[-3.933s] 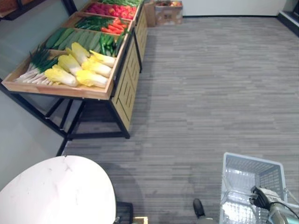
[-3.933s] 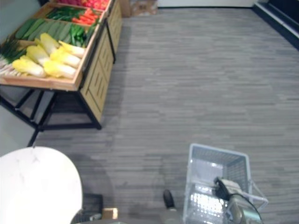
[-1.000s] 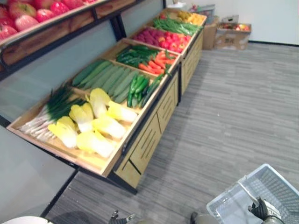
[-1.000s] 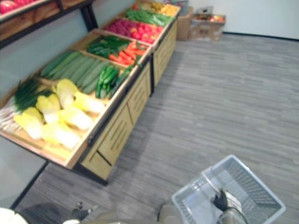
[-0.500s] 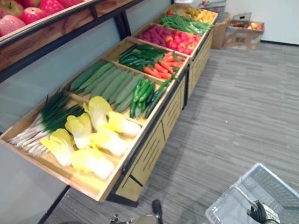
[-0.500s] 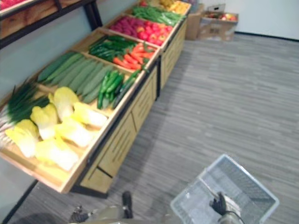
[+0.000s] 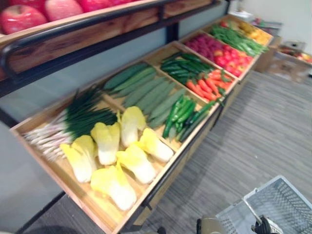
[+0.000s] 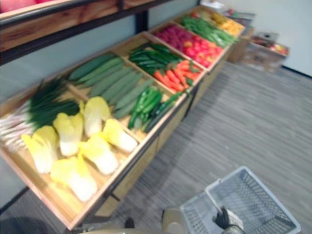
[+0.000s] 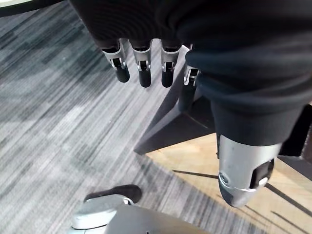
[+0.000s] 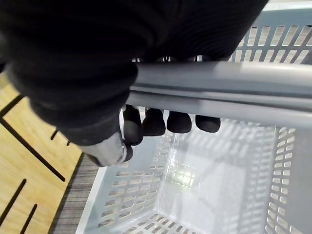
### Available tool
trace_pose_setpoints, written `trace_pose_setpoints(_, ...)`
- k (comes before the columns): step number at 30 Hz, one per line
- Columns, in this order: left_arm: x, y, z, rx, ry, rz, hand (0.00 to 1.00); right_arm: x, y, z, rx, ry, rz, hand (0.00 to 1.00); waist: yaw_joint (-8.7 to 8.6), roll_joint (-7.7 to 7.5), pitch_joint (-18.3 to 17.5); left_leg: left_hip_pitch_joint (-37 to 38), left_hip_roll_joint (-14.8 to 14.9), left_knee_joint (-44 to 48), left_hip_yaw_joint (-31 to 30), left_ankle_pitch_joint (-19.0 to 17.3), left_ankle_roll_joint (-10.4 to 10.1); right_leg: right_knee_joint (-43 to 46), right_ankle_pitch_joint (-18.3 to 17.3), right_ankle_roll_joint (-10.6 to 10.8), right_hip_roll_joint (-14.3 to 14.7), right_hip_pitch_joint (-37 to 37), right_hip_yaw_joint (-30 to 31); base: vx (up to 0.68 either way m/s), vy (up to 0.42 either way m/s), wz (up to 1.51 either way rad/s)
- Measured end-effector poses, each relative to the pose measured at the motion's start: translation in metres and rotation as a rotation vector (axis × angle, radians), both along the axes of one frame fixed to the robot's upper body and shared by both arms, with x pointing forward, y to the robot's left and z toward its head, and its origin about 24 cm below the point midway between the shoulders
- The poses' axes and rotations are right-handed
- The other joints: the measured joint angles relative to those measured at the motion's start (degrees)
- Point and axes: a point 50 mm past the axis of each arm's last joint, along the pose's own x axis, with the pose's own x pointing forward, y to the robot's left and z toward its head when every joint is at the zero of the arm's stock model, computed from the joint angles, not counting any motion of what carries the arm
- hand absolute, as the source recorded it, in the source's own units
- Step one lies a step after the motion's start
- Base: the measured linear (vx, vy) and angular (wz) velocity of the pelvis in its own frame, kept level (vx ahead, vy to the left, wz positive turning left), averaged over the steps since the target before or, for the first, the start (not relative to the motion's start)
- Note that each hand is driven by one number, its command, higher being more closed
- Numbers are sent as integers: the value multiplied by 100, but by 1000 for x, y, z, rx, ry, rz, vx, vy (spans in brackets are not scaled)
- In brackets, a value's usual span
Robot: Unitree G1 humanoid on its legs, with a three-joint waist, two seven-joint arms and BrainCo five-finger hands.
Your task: Pick vegetable in the basket
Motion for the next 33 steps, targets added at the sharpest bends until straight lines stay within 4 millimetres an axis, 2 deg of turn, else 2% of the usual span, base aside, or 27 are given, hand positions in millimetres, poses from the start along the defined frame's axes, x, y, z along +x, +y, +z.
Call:
trace_pose_setpoints(1, 2, 0, 0, -2, -5, 0, 0, 0, 0, 0, 1, -1, 1, 100, 10, -3, -3, 0, 18, 0, -130, 6, -23, -376, -10, -18, 48, 32, 159, 173, -209, 124)
trace_pose_setpoints(3, 6, -1, 1, -9, -23, -7, 0, 4, 4, 0, 9, -7, 18, 100, 11, -48, -38, -88, 73, 29, -591, -42, -274, -1723, 71, 2, 220, 292, 956, 126, -322, 133)
trace_pose_setpoints(4, 9, 0, 2, -8, -38, -12, 0, 5, 9, -2, 20, -1, 36, 100, 26, -202, -98, -185, 19, 67, -830, -109, -431, -2201, 379, 39, 197, 406, 1294, 88, -482, 137)
trace_pose_setpoints(5, 10, 1, 2, -6, -42, -6, 0, 5, 13, -5, 30, 6, 44, 100, 65, -258, -144, -267, 53, 83, -1067, -175, -611, -2406, 67, 238, 157, 585, 1338, 54, -467, 107)
trace_pose_setpoints(6, 10, 1, 2, -8, -45, -3, 0, 6, 15, -5, 35, 5, 45, 100, 128, -259, -157, -286, 122, 83, -1106, -195, -703, -2564, -89, 230, 155, 668, 1207, 44, -474, 84)
trace_pose_setpoints(7, 10, -3, 1, -20, -41, 2, 0, 9, 15, -5, 36, 1, 44, 100, 191, -184, -131, -313, 270, 96, -1219, -181, -809, -2694, -173, 33, 225, 735, 810, 25, -381, 82)
trace_pose_setpoints(9, 9, -11, -1, -40, -42, 25, 0, 5, 15, -7, 37, 19, 42, 100, 182, 38, -173, -364, 587, -34, -1214, 34, -1036, -2701, -216, -63, 353, 907, 217, 2, -326, 119)
trace_pose_setpoints(12, 3, -15, -3, -58, -39, 82, 0, 14, 20, -7, 52, -1, 60, 100, 330, 151, -170, -520, 749, -30, -1387, 123, -1177, -2775, -242, -221, 513, 979, -153, -27, -169, 62)
trace_pose_setpoints(14, 0, -15, -4, -64, -49, 148, 0, 18, 23, -6, 54, -8, 76, 100, 335, 211, -177, -728, 756, 27, -1487, 243, -1248, -2778, -274, -305, 506, 988, -445, -32, -98, 76)
trace_pose_setpoints(15, 0, -14, -4, -62, -51, 158, 0, 18, 23, -6, 54, -9, 76, 100, 328, 209, -173, -806, 741, 78, -1440, 312, -1235, -2766, -297, -342, 472, 989, -529, -45, -19, 90)
trace_pose_setpoints(17, 4, -11, -2, -53, -77, 204, 0, 21, 23, -5, 57, -20, 80, 100, 339, 120, -93, -1002, 541, 91, -572, 900, -932, -2755, -309, -450, 182, 1017, -796, -79, 23, 77)
trace_pose_setpoints(18, 5, -11, -1, -47, -85, 208, 0, 22, 22, -4, 56, -26, 85, 100, 338, 67, -63, -1009, 551, 53, -267, 913, -887, -2795, -249, -485, 127, 1018, -877, -114, 57, 52)
trace_pose_setpoints(19, 5, -12, -1, -44, -82, 213, 0, 25, 21, -3, 51, -42, 86, 100, 326, 116, -48, -1170, 586, 645, 449, 494, -677, -2791, -140, -431, 6, 1015, -1029, -86, 102, 41)
trace_pose_setpoints(20, 6, -11, -1, -37, -89, 216, 0, 24, 19, -2, 49, -51, 64, 100, 318, 109, -45, -1276, 598, 1415, 935, 74, -550, -2799, -102, -365, -145, 1065, -1111, -60, 114, 39)
trace_pose_setpoints(21, 7, -11, 0, -30, -96, 218, 0, 23, 19, -2, 47, -52, 56, 100, 315, 104, -43, -1269, 615, 1708, 1087, -76, -565, -2811, -84, -334, -218, 1095, -1136, -24, 116, 43)
trace_pose_setpoints(22, 7, -10, 1, -19, -107, 225, 0, 19, 15, -2, 41, -51, 42, 100, 290, 175, -45, -1198, 731, 1905, 1222, -294, -607, -2914, -36, -256, -257, 1158, -1199, -22, 95, 32)
trace_pose_setpoints(23, 11, -9, 3, -13, -127, 236, 0, 16, 12, -2, 40, -50, 22, 100, 295, 332, -54, -1053, 750, 1430, 1159, -516, -617, -3035, 1, -200, -191, 1169, -1245, -48, 171, 30)
trace_pose_setpoints(24, 12, -7, 4, -7, -134, 242, 0, 16, 12, -3, 47, -50, 10, 100, 297, 388, -87, -1008, 701, 1206, 1163, -534, -581, -3102, 42, -160, -178, 1181, -1273, -72, 188, 29)
trace_pose_setpoints(25, 15, -1, 5, 6, -145, 256, 0, 9, 14, -7, 70, -37, -21, 100, 277, 298, -103, -975, 496, 737, 1163, -351, -687, -3323, 138, -71, -308, 1192, -1283, -53, 205, 44)
trace_pose_setpoints(26, 14, 2, 6, 13, -145, 268, 0, -1, 14, -10, 78, -18, -38, 100, 230, 146, -188, -843, 317, 231, 1230, -282, -708, -3652, 306, 6, -450, 1286, -1346, -12, 127, 55)
trace_pose_setpoints(27, 13, 3, 6, 13, -146, 284, 0, -5, 13, -11, 81, -11, -53, 100, 183, 130, -221, -765, 256, 22, 1248, -255, -728, -3802, 380, 20, -490, 1319, -1378, 69, 89, 71)
trace_pose_setpoints(28, 12, 4, 6, 6, -149, 311, 0, -11, 11, -11, 81, -7, -91, 100, 72, 92, -294, -641, 193, -417, 1326, -17, -740, -4055, 464, 11, -492, 1428, -1400, 211, 76, 49)
trace_pose_setpoints(29, 4, 8, 3, -14, -134, 421, 0, -20, -2, -16, 62, 44, -183, 100, 7, 214, -341, -264, 179, -996, 1488, 547, -647, -4217, 585, 32, -420, 1591, -1310, 245, 46, 29)
trace_pose_setpoints(30, 4, 8, 3, -17, -137, 440, 0, -20, -2, -17, 58, 53, -190, 100, -6, 233, -362, -241, 202, -989, 1491, 590, -578, -4240, 589, 35, -390, 1616, -1301, 248, 4, -4)
trace_pose_setpoints(33, 18, 13, 7, -18, -183, 472, 0, -21, -3, -19, 63, 69, -204, 100, -10, 241, -367, -195, 290, -990, 1523, 591, -578, -4298, 608, 61, -294, 1682, -1299, 121, -54, -8)
